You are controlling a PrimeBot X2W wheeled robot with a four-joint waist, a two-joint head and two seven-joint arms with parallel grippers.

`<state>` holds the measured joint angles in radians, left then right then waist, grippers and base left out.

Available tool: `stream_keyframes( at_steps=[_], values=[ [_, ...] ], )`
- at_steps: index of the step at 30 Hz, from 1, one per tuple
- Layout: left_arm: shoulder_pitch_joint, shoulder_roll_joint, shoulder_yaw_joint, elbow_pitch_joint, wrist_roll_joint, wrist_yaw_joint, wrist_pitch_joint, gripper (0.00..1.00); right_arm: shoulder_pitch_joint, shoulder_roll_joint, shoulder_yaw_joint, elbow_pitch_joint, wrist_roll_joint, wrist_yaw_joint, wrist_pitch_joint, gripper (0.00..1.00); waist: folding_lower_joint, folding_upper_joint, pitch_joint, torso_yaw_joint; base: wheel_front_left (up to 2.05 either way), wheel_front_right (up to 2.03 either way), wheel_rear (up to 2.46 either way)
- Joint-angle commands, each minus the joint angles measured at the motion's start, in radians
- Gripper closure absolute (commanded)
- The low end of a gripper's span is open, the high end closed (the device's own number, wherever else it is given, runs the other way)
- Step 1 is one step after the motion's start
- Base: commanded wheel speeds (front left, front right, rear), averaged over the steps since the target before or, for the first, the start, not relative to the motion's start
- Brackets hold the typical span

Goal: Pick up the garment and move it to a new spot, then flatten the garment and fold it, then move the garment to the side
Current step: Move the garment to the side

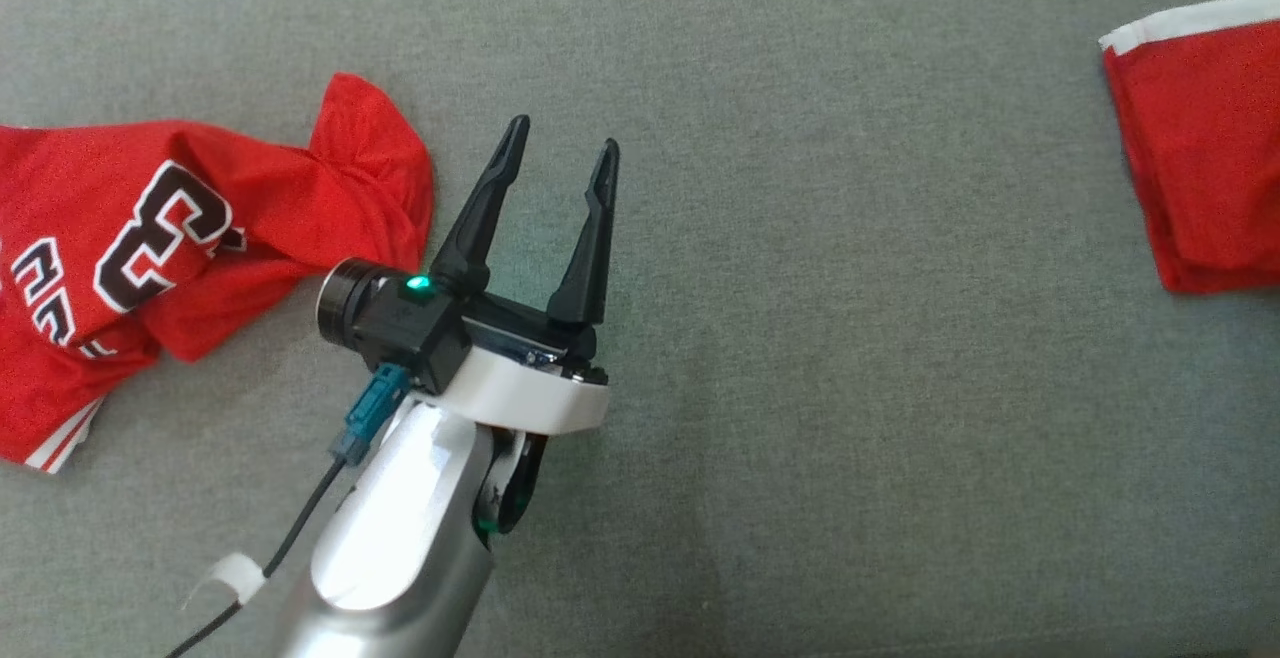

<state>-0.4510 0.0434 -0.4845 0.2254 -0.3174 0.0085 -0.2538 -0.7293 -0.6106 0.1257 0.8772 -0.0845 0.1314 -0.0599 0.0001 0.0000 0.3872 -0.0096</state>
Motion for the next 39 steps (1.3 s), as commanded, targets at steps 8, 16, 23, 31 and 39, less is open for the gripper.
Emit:
stream_keyframes(
  at_steps=[8, 16, 23, 31, 39],
  values=[
    [0.014, 0.007, 0.088, -0.019, 0.006, -0.001, -0.008, 0.00, -0.031, 0.064, -0.107, -0.056, -0.052, -0.001, -0.029, 0.00, -0.0001, 0.0000, -0.102, -0.011, 0.00, 0.00, 0.00],
    [0.091, 0.007, 0.174, -0.024, 0.026, -0.001, -0.008, 0.00, -0.007, 0.219, -0.121, -0.211, -0.025, -0.001, -0.079, 0.00, -0.0001, 0.0000, -0.228, -0.013, 0.00, 0.00, 0.00],
    [0.188, 0.007, 0.244, -0.028, 0.046, -0.013, -0.008, 0.00, 0.106, 0.420, -0.115, -0.462, 0.083, -0.001, -0.070, 0.00, -0.0001, 0.0000, -0.314, 0.002, 0.00, 0.00, 0.00],
    [0.258, 0.007, 0.259, -0.015, 0.059, -0.014, -0.008, 0.00, 0.301, 0.544, -0.120, -0.577, 0.108, -0.001, -0.112, 0.00, -0.0001, 0.0000, -0.362, 0.025, 0.00, 0.00, 0.00],
    [0.305, 0.007, 0.275, -0.004, 0.054, -0.011, -0.008, 0.00, 0.513, 0.560, -0.133, -0.533, 0.180, -0.001, -0.195, 0.00, -0.0001, 0.0000, -0.380, 0.045, 0.00, 0.00, 0.00]
  ],
)
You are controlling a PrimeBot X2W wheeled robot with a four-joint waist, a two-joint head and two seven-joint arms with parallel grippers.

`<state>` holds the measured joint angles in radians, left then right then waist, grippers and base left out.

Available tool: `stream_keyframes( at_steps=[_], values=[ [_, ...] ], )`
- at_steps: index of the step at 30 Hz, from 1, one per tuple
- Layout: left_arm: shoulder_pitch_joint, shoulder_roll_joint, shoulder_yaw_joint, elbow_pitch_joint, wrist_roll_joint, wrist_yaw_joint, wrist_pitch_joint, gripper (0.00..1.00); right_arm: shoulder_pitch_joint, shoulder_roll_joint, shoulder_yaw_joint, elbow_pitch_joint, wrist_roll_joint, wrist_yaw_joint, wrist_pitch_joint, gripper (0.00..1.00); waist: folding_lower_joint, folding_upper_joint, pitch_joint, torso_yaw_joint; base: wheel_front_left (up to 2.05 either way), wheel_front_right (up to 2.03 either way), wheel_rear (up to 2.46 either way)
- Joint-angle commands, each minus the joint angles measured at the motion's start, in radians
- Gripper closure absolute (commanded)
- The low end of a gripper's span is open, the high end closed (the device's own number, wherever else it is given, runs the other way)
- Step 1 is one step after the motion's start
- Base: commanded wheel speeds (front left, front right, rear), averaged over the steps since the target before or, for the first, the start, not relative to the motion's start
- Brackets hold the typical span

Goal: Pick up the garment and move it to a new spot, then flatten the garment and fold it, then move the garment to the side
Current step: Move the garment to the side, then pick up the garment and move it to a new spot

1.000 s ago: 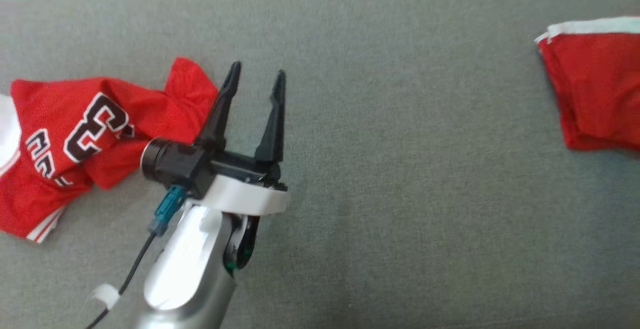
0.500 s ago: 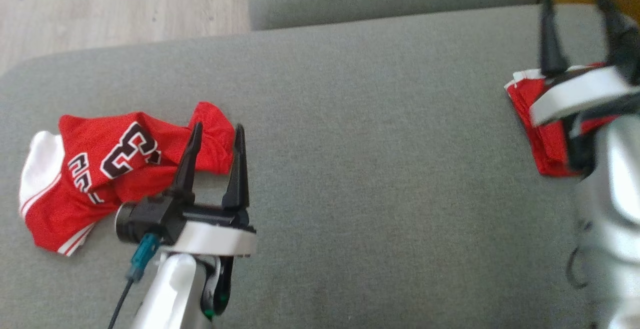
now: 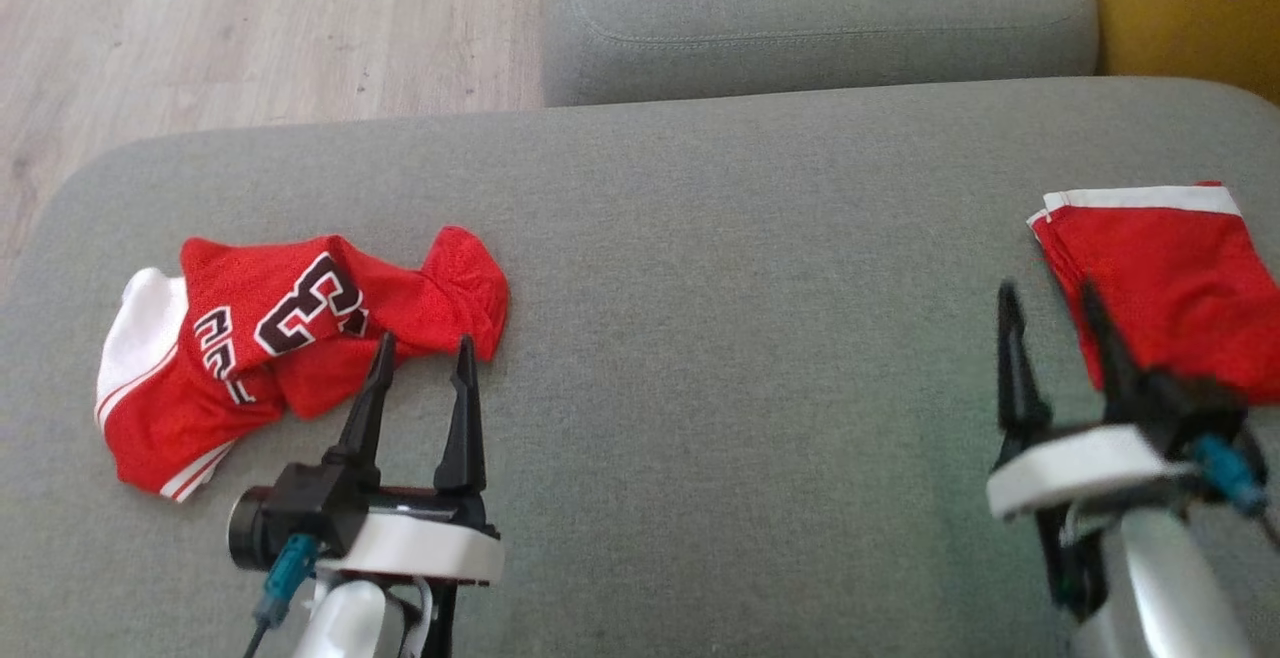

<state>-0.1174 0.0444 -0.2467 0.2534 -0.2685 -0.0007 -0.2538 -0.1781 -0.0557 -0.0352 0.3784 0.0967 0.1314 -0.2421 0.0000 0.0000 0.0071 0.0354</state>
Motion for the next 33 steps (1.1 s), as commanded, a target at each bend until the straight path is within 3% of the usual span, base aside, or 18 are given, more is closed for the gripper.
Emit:
stream_keyframes(
  at_steps=[1, 23, 33],
  values=[
    [-0.023, 0.006, 0.038, -0.029, 0.006, -0.003, -0.008, 0.00, -0.020, 0.005, 0.031, -0.026, 0.005, -0.001, -0.016, 0.00, 0.0000, 0.0000, -0.002, 0.002, 0.00, 0.00, 0.00],
    [0.003, 0.006, 0.029, -0.036, -0.015, 0.009, -0.008, 0.00, 0.070, 0.005, 0.061, -0.079, 0.015, -0.001, -0.020, 0.00, 0.0000, 0.0000, -0.010, 0.007, 0.00, 0.00, 0.00],
    [0.005, 0.006, 0.046, -0.029, -0.002, 0.015, -0.008, 0.00, 0.094, 0.005, 0.115, -0.080, 0.048, -0.001, -0.020, 0.00, 0.0000, 0.0000, -0.024, 0.099, 0.00, 0.00, 0.00]
  ],
)
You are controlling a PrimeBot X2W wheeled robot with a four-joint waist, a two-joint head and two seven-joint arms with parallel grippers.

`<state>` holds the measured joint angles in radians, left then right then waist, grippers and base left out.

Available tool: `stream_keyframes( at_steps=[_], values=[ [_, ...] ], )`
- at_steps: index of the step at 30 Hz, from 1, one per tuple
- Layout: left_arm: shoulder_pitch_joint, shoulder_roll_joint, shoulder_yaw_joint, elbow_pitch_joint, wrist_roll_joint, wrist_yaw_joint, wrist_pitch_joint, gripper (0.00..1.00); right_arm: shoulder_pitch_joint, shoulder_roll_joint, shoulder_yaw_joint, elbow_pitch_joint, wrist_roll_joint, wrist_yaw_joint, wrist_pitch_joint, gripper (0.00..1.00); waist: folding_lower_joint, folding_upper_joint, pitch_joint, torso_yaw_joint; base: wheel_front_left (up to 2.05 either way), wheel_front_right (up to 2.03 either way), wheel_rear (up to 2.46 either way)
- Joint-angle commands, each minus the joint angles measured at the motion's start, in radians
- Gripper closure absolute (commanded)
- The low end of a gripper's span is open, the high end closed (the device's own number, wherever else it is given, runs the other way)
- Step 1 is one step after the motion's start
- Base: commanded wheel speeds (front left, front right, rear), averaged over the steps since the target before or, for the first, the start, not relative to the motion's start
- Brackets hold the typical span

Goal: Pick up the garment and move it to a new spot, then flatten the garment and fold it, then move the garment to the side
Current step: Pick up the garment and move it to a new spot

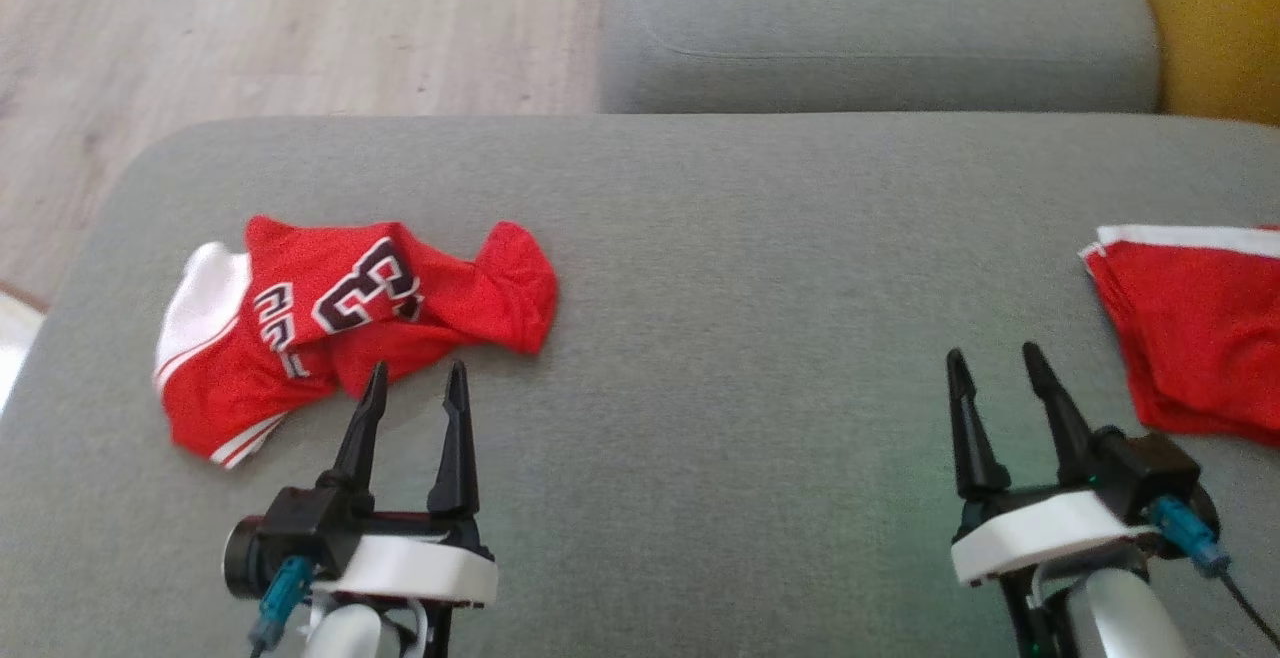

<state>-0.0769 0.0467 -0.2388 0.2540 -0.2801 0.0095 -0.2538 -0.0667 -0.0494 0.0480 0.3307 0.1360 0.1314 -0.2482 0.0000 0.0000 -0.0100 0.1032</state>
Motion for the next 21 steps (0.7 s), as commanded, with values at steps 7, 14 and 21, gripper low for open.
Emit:
stream_keyframes(
  at_steps=[7, 14, 21],
  values=[
    [-0.024, 0.004, 0.064, -0.029, 0.023, 0.005, -0.008, 0.00, 0.003, -0.001, 0.079, -0.029, 0.036, -0.001, -0.013, 0.00, 0.0000, 0.0000, -0.018, 0.113, 0.00, 0.00, 0.00],
    [-0.008, 0.004, 0.079, -0.022, 0.036, -0.003, -0.008, 0.00, 0.017, -0.001, 0.118, -0.025, 0.068, -0.001, -0.014, 0.00, 0.0000, 0.0000, -0.035, 0.191, 0.00, 0.00, 0.00],
    [-0.003, 0.004, 0.089, -0.022, 0.042, -0.009, -0.008, 0.00, 0.020, -0.001, 0.127, -0.022, 0.066, -0.001, -0.014, 0.00, 0.0000, 0.0000, -0.038, 0.232, 0.00, 0.00, 0.00]
  ],
)
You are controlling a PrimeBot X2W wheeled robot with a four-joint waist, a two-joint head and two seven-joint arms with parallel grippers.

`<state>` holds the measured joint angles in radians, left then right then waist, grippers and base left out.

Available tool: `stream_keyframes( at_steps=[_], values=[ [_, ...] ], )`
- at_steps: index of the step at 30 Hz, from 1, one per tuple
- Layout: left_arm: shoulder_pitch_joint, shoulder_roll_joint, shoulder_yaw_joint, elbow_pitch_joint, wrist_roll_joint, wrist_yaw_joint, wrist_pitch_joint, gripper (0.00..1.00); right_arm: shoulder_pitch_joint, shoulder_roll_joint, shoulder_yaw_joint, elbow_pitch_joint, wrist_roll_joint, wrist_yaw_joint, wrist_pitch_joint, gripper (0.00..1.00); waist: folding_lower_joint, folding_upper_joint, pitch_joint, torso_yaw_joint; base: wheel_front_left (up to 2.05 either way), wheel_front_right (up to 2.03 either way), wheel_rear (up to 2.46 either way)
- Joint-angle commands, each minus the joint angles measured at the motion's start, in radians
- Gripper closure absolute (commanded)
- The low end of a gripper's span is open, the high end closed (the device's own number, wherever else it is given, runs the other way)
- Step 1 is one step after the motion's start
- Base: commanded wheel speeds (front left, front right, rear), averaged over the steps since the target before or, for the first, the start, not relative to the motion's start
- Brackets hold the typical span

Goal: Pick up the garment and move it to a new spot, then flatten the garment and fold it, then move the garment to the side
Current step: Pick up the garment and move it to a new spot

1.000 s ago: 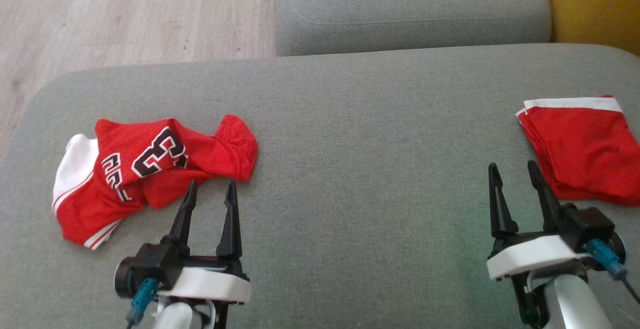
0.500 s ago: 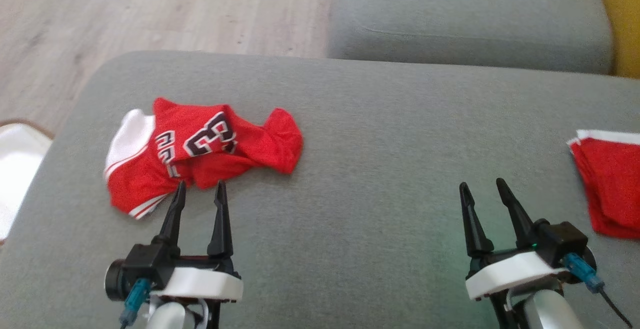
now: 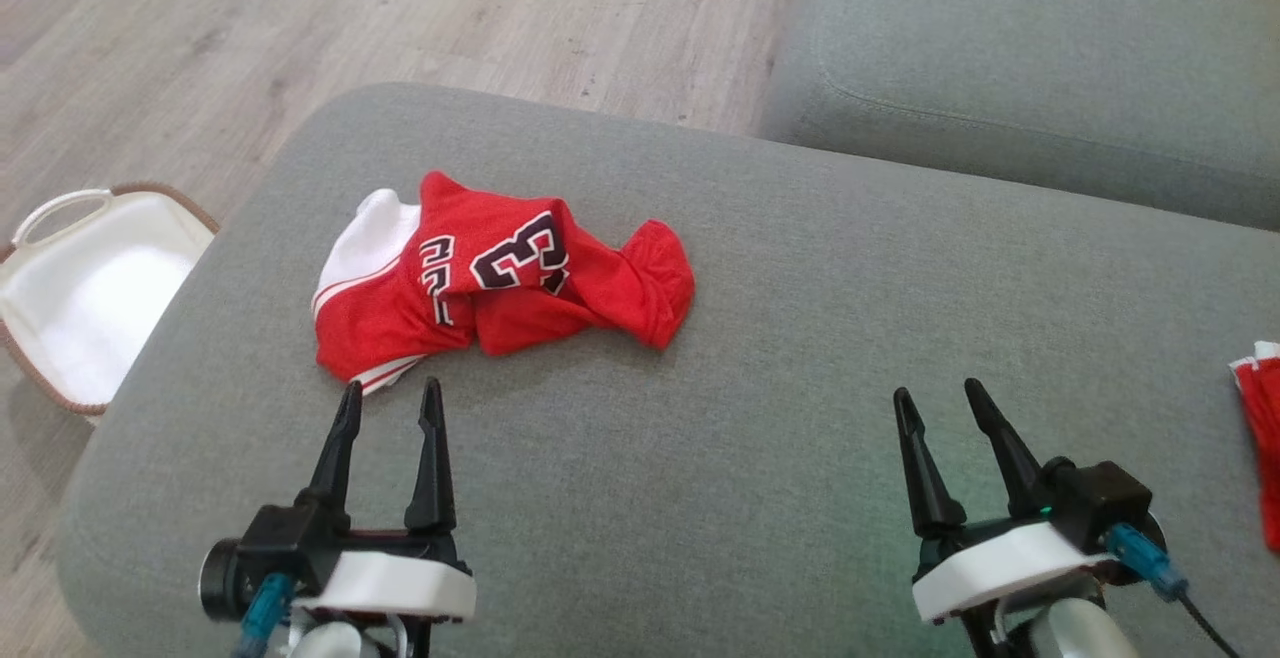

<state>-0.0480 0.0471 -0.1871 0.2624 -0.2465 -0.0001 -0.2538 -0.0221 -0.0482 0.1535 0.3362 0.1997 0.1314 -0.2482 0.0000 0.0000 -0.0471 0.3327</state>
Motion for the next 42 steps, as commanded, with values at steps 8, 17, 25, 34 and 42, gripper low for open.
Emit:
stream_keyframes(
  at_steps=[8, 17, 25, 34, 42],
  values=[
    [-0.039, 0.003, 0.052, -0.038, 0.011, -0.001, -0.008, 0.00, -0.027, -0.002, 0.024, -0.033, 0.001, -0.001, -0.014, 0.00, 0.0000, 0.0000, 0.017, 0.004, 0.00, 0.00, 0.00],
    [-0.216, 0.051, 0.074, 0.084, 0.065, -0.057, -0.006, 0.00, -0.070, -0.002, -0.032, -0.055, -0.032, -0.001, -0.014, 0.00, 0.0000, 0.0000, 0.120, -0.041, 0.00, 0.00, 0.00],
    [-0.524, 0.155, -0.023, 0.323, 0.084, -0.123, 0.138, 0.00, -0.132, -0.002, -0.076, -0.082, -0.061, -0.001, -0.014, 0.00, 0.0000, 0.0000, 0.235, -0.108, 0.00, 0.00, 0.00],
    [-0.710, 0.249, -0.272, 0.522, -0.067, -0.130, 0.306, 0.00, -0.181, -0.002, -0.079, -0.097, -0.062, -0.001, -0.014, 0.00, 0.0000, 0.0000, 0.325, -0.181, 0.00, 0.00, 0.00],
    [-0.793, 0.298, -0.342, 0.653, -0.147, -0.130, 0.290, 0.32, -0.202, -0.002, -0.067, -0.104, -0.060, -0.001, -0.014, 0.00, 0.0000, 0.0000, 0.362, -0.227, 0.00, 0.00, 0.00]
  ],
)
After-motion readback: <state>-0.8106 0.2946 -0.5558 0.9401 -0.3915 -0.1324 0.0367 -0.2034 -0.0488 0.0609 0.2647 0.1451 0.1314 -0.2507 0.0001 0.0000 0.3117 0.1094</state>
